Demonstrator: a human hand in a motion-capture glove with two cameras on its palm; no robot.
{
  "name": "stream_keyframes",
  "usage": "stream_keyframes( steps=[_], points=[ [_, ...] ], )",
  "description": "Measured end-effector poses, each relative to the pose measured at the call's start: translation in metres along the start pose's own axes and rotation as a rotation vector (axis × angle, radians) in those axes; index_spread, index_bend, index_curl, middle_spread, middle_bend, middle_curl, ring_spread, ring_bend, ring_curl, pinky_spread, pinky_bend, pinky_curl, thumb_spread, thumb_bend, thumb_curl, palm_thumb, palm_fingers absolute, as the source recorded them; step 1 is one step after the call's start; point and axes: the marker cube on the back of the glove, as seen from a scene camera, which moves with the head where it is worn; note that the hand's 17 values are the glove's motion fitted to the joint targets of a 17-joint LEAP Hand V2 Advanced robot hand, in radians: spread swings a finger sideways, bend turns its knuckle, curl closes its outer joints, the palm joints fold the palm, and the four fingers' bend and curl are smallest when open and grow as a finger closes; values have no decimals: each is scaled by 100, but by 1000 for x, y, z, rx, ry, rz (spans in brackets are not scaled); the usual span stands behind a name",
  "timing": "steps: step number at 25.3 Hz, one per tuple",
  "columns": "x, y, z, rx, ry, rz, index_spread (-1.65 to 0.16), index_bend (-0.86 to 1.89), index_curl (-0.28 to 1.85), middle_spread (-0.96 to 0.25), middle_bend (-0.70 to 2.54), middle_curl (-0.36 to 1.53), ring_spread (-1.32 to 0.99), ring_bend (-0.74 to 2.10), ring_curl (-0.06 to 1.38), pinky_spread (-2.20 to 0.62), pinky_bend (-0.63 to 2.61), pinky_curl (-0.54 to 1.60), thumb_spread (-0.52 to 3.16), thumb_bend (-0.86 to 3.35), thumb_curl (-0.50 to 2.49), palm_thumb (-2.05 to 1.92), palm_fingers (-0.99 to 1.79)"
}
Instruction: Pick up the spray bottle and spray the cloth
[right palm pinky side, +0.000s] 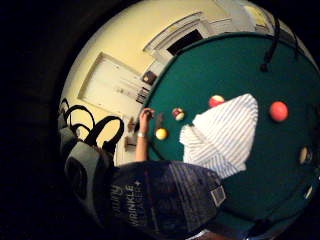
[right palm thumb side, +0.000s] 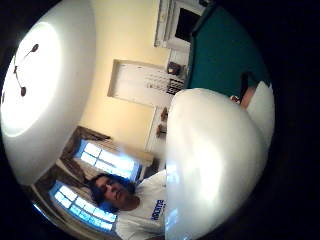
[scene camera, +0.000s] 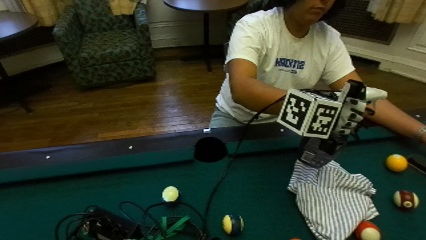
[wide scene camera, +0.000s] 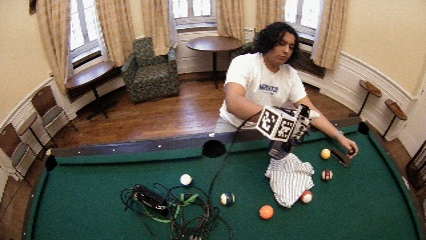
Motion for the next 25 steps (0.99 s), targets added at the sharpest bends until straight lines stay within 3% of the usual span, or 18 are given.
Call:
stream_keyframes(
  steps=[10, 25],
  points=[
    [7, -41, 70, 50, -51, -99, -26, 30, 61, -21, 64, 53, -21, 67, 45, -30, 41, 38, 44, -3, 84, 91, 139],
    [55, -111, 121, 215, -27, -80, -26, 30, 61, -21, 64, 53, -21, 67, 45, -30, 41, 38, 43, -3, 85, 92, 139]
  ],
)
